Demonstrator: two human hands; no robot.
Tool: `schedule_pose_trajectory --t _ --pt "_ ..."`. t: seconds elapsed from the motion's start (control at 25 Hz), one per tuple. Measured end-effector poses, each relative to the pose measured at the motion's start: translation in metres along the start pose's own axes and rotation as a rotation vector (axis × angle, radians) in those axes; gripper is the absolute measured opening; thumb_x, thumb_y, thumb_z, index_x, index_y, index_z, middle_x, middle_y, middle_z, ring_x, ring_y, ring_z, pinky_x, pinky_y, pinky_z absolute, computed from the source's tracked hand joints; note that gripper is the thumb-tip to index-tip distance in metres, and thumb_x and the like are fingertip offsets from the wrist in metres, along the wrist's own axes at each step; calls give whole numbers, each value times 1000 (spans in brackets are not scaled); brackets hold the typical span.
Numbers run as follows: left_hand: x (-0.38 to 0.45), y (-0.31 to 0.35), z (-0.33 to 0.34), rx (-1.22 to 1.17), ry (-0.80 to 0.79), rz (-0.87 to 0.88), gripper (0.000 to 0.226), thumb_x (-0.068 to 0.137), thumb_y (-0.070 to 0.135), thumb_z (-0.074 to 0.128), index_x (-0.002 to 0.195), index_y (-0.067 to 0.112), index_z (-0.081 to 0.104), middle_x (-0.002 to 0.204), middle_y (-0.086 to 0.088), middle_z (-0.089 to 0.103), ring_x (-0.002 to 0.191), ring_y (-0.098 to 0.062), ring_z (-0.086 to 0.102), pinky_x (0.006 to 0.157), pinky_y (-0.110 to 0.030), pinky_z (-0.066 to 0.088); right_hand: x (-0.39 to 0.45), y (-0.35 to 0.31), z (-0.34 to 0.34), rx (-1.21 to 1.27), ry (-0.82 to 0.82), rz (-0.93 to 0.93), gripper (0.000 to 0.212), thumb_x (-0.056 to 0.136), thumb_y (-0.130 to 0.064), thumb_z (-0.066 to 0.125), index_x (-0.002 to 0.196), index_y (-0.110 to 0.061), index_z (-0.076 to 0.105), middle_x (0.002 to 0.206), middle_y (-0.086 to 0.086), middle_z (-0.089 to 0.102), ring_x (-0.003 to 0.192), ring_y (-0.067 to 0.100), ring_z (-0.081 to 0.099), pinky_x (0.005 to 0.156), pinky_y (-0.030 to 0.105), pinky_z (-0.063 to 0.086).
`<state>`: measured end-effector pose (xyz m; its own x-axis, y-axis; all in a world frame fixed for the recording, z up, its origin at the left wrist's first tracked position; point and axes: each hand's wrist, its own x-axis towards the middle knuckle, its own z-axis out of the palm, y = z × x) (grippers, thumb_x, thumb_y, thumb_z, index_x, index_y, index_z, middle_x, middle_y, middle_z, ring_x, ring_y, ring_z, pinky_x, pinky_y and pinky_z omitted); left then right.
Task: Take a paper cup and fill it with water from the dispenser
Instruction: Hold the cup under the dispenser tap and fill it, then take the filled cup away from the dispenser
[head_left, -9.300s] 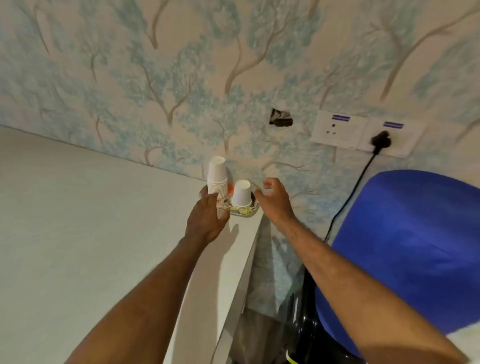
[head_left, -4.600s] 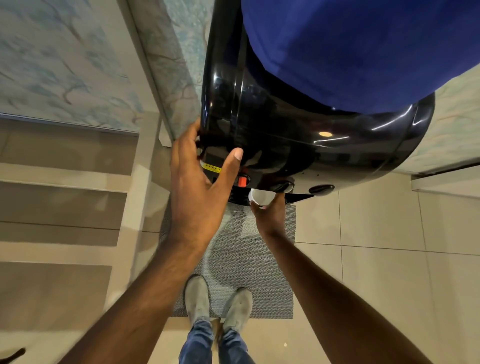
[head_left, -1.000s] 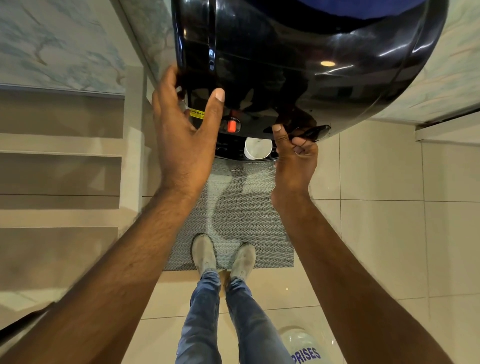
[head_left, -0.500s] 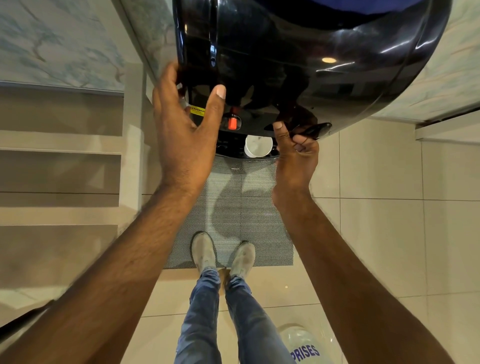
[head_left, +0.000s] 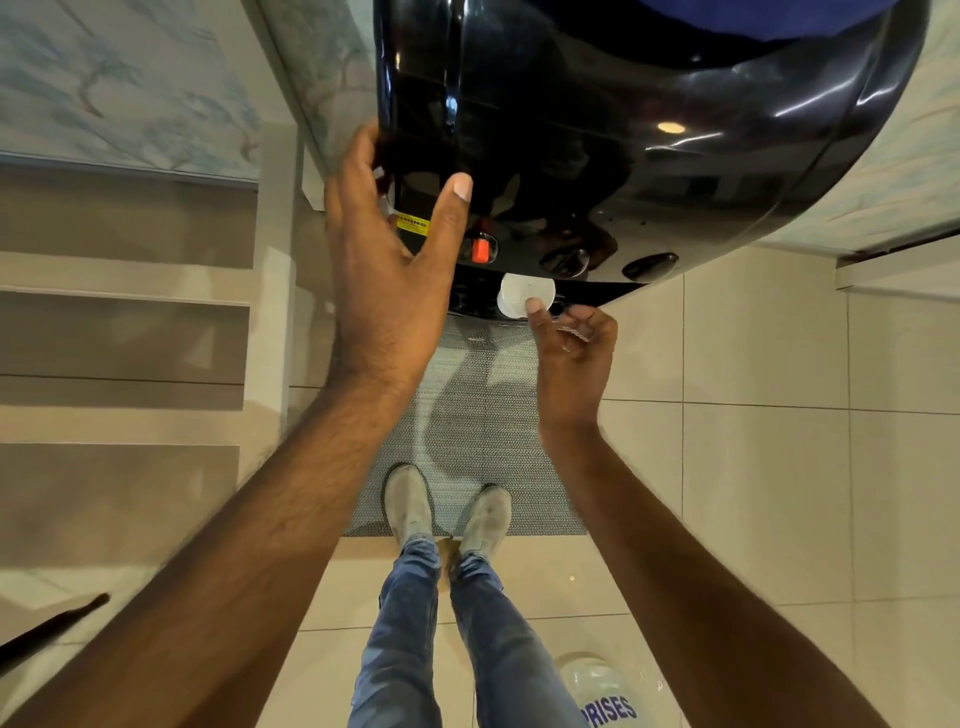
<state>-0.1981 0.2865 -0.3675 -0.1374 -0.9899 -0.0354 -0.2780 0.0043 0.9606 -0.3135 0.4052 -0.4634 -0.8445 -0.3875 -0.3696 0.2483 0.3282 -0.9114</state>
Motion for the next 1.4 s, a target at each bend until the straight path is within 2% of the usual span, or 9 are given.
schedule_pose_trajectory --t 0.12,0.24,0.44,0.68,0.84,0.96,1.12,1.2,1.4 --pt "0 0 -1 10 -3 6 76 100 50 68 161 11 43 160 -9 50 149 -23 52 117 -49 56 26 25 7 -368 -55 -54 83 72 -35 89 139 -16 42 131 0 48 119 20 52 102 35 48" --pt "0 -2 -1 -5 -14 6 76 101 50 68 161 11 43 160 -9 50 149 -23 52 117 -49 56 54 40 17 -576 -132 -131 99 65 -30 91 145 -10 36 140 9 45 127 27 48 108 43 45" --pt "2 -6 -1 -4 -22 26 78 100 51 68 160 8 42 159 -12 51 149 -27 54 116 -51 56 75 50 32 -600 -146 -130 80 70 -25 89 135 -7 44 132 12 52 117 27 54 95 31 48" --pt "1 -7 1 -1 -12 24 78 100 52 67 160 8 43 158 -12 53 148 -26 56 115 -49 57 72 55 28 -499 -96 -208 69 72 -23 87 130 -11 51 124 6 56 108 21 58 85 28 54" --pt "-1 -3 0 17 0 1 74 101 50 67 160 12 44 158 -6 54 147 -22 56 118 -47 55 59 46 15 -486 -135 -221 68 73 -26 86 129 -14 50 125 4 58 107 19 58 74 7 46" --pt "-10 4 -3 39 17 -48 71 103 44 66 163 15 42 161 -5 51 147 -20 55 119 -48 54 40 30 2 -472 -148 -236 65 75 -23 86 128 -12 50 123 6 58 103 17 56 71 0 40" --pt "-30 19 -8 22 2 -114 66 106 42 59 163 17 42 163 -6 47 150 -20 51 122 -50 50 7 5 -20 -407 -192 -203 63 76 -23 86 126 -24 48 118 -5 55 101 1 57 75 12 52" --pt "-43 29 -12 48 -11 -122 64 106 44 56 162 18 43 162 -6 48 149 -21 53 122 -52 50 -11 -11 -32 -369 -207 -173 63 76 -20 85 126 -25 47 115 -11 54 100 -6 57 70 9 49" --pt "-79 71 -24 77 -57 -99 75 99 61 46 163 22 42 160 6 47 148 -18 54 122 -49 51 -55 -61 -65 -266 -215 -159 65 75 -20 85 127 -26 47 119 -4 57 103 12 61 74 22 53"
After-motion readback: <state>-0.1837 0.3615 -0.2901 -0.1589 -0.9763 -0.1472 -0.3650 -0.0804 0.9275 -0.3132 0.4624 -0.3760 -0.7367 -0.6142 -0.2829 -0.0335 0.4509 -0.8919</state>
